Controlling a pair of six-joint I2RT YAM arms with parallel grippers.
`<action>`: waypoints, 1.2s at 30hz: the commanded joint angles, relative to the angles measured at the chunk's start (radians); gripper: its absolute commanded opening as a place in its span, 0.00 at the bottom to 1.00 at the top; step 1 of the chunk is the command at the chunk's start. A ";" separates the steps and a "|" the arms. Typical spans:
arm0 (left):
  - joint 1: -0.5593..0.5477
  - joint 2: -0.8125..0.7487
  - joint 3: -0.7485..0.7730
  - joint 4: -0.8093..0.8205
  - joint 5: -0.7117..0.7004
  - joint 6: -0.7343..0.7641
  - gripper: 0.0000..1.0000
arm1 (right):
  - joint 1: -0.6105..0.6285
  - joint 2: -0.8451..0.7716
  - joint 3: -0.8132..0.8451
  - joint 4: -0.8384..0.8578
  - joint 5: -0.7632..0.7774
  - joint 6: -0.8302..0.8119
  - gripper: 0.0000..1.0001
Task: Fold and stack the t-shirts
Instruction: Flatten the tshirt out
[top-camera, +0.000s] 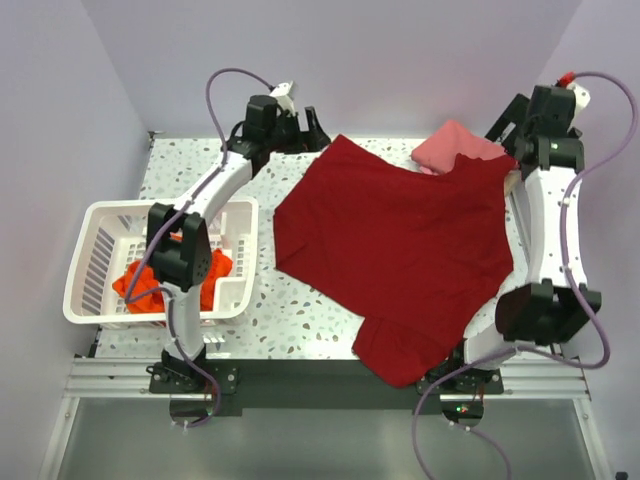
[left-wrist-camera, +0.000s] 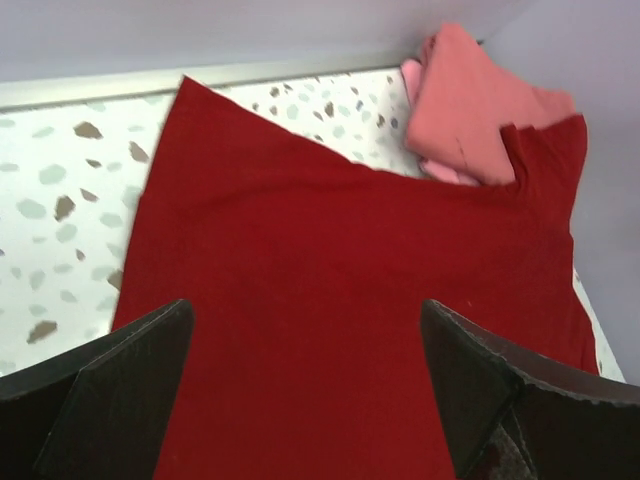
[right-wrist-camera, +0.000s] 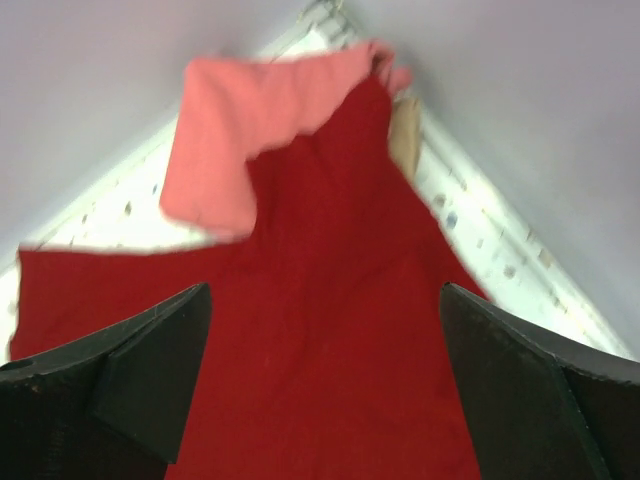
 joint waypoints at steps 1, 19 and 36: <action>-0.097 -0.160 -0.089 -0.076 -0.059 0.116 1.00 | 0.021 -0.141 -0.188 0.007 -0.198 0.047 0.98; -0.247 -0.368 -0.503 -0.334 -0.416 0.090 1.00 | 0.146 -0.232 -0.868 0.080 -0.390 0.161 0.93; -0.333 -0.230 -0.493 -0.401 -0.554 0.139 0.64 | 0.146 -0.137 -0.929 0.129 -0.411 0.204 0.93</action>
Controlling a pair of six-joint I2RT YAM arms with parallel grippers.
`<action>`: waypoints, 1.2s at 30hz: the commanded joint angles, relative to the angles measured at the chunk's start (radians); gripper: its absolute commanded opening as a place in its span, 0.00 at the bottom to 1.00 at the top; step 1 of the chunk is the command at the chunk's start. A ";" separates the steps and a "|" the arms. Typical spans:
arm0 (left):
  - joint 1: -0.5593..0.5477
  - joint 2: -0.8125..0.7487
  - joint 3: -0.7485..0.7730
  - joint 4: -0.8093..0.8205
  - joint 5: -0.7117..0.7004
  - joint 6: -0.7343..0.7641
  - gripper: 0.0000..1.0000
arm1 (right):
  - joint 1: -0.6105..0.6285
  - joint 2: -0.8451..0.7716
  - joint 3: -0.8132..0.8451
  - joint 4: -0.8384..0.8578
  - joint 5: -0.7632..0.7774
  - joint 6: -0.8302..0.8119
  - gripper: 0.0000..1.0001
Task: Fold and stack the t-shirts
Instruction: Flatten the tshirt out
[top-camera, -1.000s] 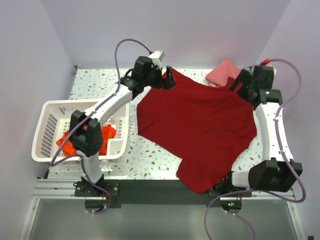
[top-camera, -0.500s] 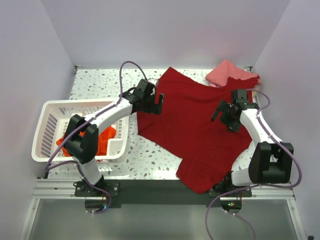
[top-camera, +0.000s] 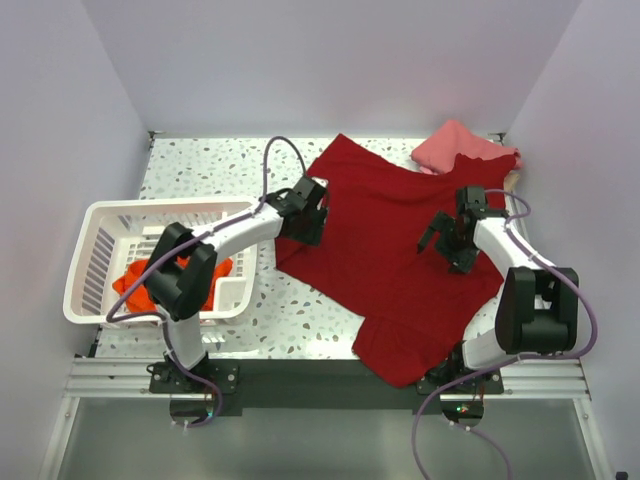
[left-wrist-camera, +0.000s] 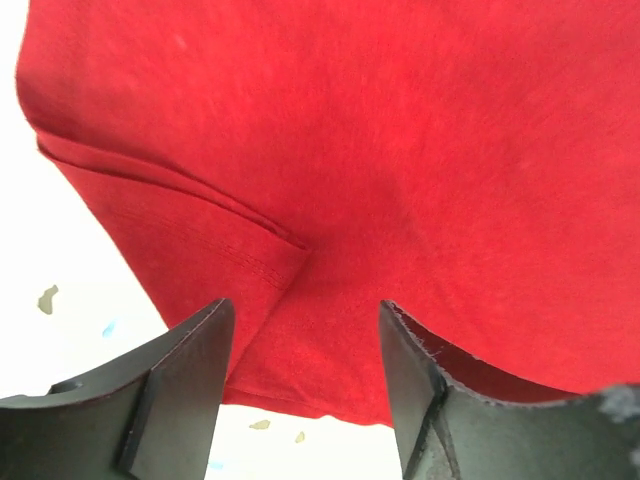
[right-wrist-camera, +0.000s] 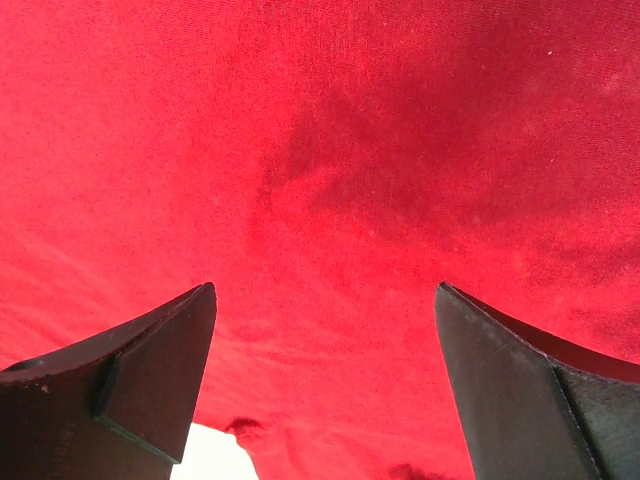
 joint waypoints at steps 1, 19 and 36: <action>-0.013 0.045 0.035 -0.037 -0.066 0.028 0.63 | 0.001 0.011 -0.006 0.027 -0.015 0.016 0.93; -0.016 0.168 0.081 -0.025 -0.138 0.057 0.49 | 0.001 0.032 0.009 0.015 -0.018 -0.004 0.93; -0.015 0.185 0.108 0.000 -0.135 0.054 0.19 | 0.001 0.066 0.013 0.007 -0.026 -0.021 0.94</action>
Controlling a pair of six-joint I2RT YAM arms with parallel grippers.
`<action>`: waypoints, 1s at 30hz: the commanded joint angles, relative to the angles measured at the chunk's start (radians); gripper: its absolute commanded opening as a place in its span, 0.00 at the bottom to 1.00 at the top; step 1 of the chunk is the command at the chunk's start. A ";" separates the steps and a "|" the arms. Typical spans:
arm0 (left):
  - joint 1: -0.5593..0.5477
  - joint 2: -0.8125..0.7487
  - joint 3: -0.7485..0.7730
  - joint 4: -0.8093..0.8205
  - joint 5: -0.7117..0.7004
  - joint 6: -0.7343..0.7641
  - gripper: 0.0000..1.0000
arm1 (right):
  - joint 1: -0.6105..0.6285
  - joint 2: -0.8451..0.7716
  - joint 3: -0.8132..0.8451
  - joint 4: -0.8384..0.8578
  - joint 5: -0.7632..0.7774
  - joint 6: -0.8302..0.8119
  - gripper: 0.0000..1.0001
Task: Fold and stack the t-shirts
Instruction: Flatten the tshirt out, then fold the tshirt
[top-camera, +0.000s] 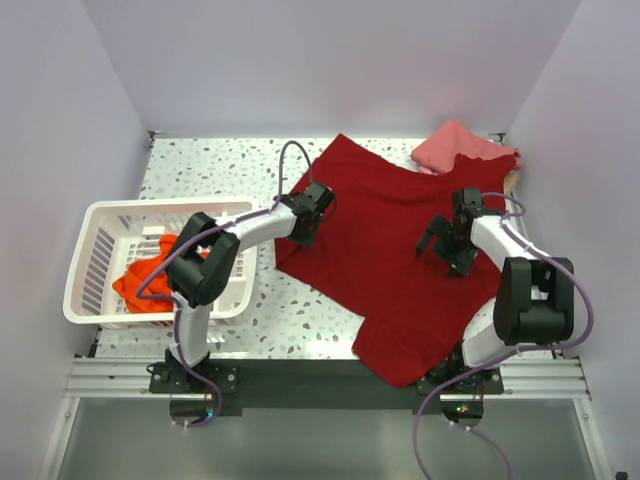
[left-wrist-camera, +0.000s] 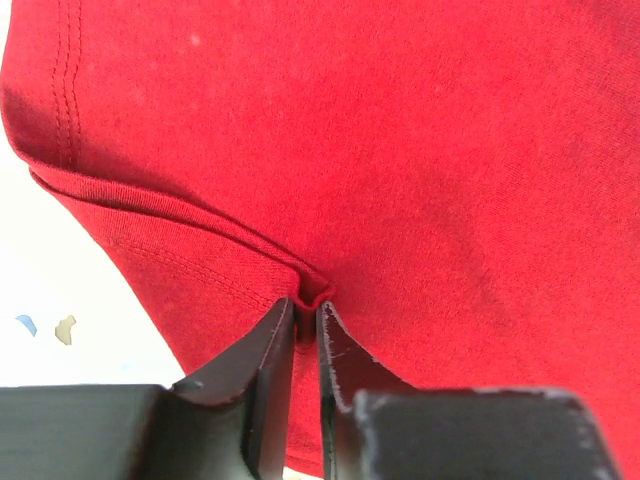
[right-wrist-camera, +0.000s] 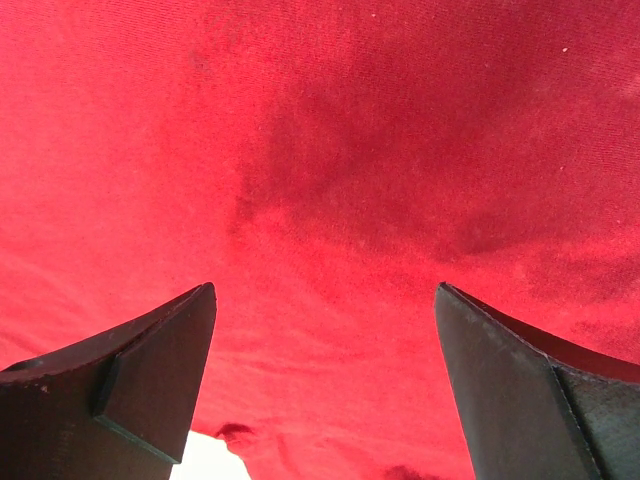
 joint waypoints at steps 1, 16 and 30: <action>0.001 0.012 0.043 0.022 -0.008 0.008 0.17 | 0.001 0.014 0.016 0.001 -0.022 -0.012 0.94; 0.100 -0.152 0.046 -0.032 -0.054 -0.089 0.00 | 0.002 0.137 0.071 0.024 0.027 -0.011 0.93; 0.237 -0.042 0.269 -0.072 0.035 -0.055 0.00 | 0.001 0.356 0.314 -0.016 0.091 0.008 0.93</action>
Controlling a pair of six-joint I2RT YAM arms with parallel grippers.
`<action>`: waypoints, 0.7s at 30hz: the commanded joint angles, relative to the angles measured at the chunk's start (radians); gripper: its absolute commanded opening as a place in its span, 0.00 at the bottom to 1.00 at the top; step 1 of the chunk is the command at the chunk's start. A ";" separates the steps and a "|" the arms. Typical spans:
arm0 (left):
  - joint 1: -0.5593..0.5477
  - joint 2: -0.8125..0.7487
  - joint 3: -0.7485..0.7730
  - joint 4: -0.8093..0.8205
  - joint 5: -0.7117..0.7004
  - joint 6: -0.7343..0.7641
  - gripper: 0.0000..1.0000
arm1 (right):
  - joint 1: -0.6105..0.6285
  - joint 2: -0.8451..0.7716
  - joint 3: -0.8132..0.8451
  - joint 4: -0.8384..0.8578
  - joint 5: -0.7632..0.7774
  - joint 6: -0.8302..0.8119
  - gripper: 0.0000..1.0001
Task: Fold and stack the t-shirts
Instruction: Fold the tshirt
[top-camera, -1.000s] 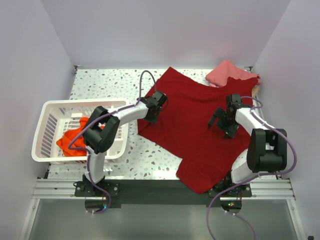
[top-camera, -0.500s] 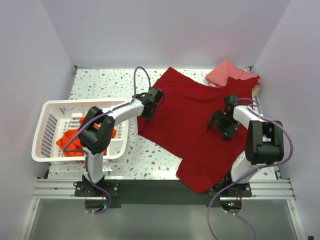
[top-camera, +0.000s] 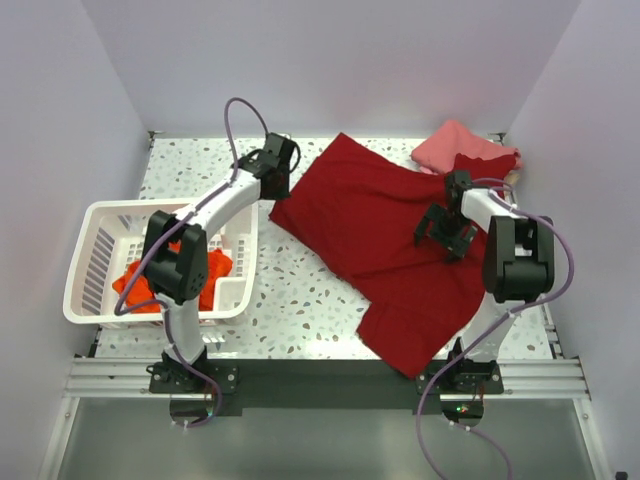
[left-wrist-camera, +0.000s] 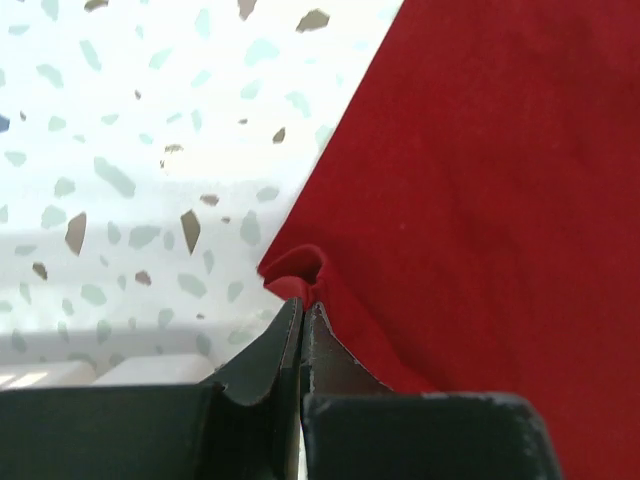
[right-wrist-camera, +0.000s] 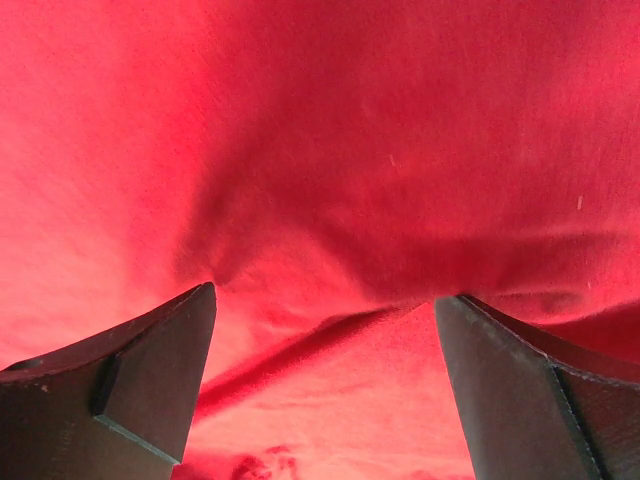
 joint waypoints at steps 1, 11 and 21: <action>0.018 0.061 0.106 -0.027 0.014 0.001 0.00 | 0.000 0.083 0.087 0.044 0.039 0.004 0.93; 0.096 0.223 0.379 -0.120 0.014 -0.001 0.00 | 0.000 0.234 0.383 -0.042 0.022 -0.015 0.93; 0.133 0.254 0.450 -0.131 0.078 0.015 0.00 | 0.058 -0.078 0.310 -0.042 0.060 -0.046 0.94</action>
